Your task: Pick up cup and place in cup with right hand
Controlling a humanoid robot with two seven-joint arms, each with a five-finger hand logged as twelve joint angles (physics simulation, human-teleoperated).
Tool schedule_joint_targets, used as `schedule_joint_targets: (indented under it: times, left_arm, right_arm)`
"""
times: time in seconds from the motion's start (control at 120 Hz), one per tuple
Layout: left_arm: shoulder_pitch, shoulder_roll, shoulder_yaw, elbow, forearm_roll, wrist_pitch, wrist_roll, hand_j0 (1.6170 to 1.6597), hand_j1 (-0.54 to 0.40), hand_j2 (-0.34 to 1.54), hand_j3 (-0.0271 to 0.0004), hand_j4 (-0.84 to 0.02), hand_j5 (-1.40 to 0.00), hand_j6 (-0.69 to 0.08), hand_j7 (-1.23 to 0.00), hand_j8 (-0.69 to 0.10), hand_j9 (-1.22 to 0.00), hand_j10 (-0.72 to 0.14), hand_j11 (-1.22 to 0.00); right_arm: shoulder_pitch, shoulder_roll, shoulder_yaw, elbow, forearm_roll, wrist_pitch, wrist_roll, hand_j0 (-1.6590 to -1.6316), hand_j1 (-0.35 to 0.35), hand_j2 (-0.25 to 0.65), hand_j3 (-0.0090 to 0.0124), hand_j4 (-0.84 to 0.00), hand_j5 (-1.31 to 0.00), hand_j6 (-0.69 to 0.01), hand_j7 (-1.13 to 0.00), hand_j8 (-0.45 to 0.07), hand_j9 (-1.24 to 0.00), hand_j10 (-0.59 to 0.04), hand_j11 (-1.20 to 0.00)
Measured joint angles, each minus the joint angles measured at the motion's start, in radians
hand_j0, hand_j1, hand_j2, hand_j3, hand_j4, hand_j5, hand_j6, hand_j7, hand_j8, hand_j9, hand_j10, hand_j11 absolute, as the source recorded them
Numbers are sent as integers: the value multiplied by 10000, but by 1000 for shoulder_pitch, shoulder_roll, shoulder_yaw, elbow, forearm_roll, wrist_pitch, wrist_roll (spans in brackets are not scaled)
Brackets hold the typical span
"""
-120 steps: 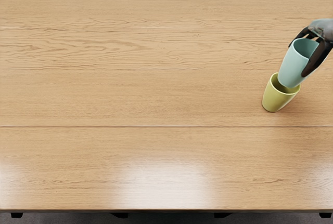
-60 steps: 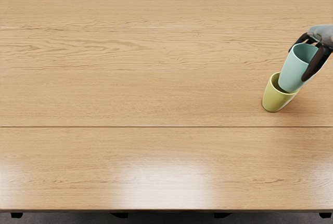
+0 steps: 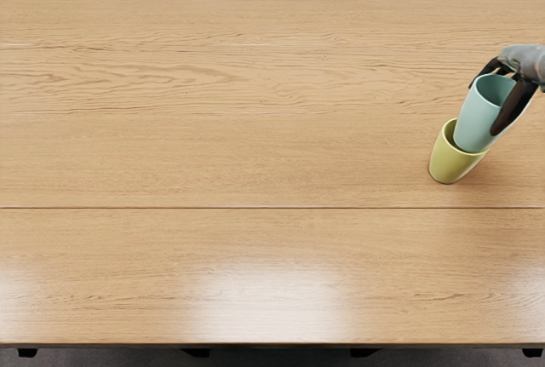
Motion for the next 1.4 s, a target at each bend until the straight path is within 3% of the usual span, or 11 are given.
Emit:
schedule_joint_targets:
  times: [0.2, 0.3, 0.425, 0.575, 0.767, 0.908, 1.075, 1.242, 1.4]
  left_arm:
    - [1, 0, -2, 0, 0, 0, 0, 16581, 3491, 2, 0, -4, -1, -6, 0, -5, 0, -4, 0]
    - [7, 0, -4, 0, 0, 0, 0, 16581, 3491, 2, 0, -3, -1, -5, 0, -4, 0, -3, 0]
    - [11, 0, -4, 0, 0, 0, 0, 16581, 3490, 1, 0, -2, 0, -4, 0, -3, 0, -2, 0]
    - [16, 0, -5, 0, 0, 0, 0, 16581, 3490, 1, 0, -3, 0, -4, 0, -3, 0, -2, 0]
    - [36, 0, -8, 0, 0, 0, 0, 16581, 3491, 2, 0, -3, -1, -5, 0, -4, 0, -3, 0]
    - [36, 0, -9, 0, 0, 0, 0, 16581, 3490, 1, 0, -1, 0, -2, 0, -1, 0, -1, 0]
    - [36, 0, -9, 0, 0, 0, 0, 16581, 3491, 1, 0, -1, 0, -2, 0, -2, 0, -1, 0]
    - [36, 0, -9, 0, 0, 0, 0, 16581, 3491, 1, 0, -2, 0, -3, 0, -2, 0, -2, 0]
    - [36, 0, -9, 0, 0, 0, 0, 16581, 3491, 1, 0, -3, -1, -4, 0, -4, 0, -3, 0]
  right_arm:
    - [-30, 29, 23, -17, 0, -3, 0, -16548, 901, -308, -3, -4255, -5632, -2597, -5586, -3091, -5669, -4225, -5679]
    - [-35, 38, 27, -20, 2, -1, 0, -16561, -669, -202, 0, -2719, -3596, -1724, -3564, -2008, -3618, -2700, -3624]
    - [-36, 43, 28, -21, 4, 1, 0, -16570, -1833, -126, 0, -1592, -2093, -1059, -2074, -1209, -2105, -1580, -2108]
    - [-32, 49, 36, -20, 8, 3, 0, -16576, -2555, -79, 0, -895, -1162, -646, -1151, -713, -1167, -887, -1168]
    - [4, 50, 70, -17, 43, 12, 0, -16579, -2964, -53, 0, -502, -636, -412, -630, -433, -637, -495, -637]
    - [7, 115, 146, -18, 149, 13, 0, -16580, -3087, -47, 0, -380, -475, -341, -470, -348, -475, -375, -475]
    - [-15, 219, 324, 1, 264, 5, 0, -16580, -3153, -45, 0, -310, -386, -297, -382, -297, -385, -306, -385]
    - [-78, 331, 547, 61, 342, -3, 0, -16580, -3170, -47, 0, -286, -358, -284, -356, -281, -357, -283, -357]
    - [-145, 397, 692, 93, 367, 42, 0, -16581, -3161, -51, 0, -289, -364, -291, -362, -288, -364, -286, -363]
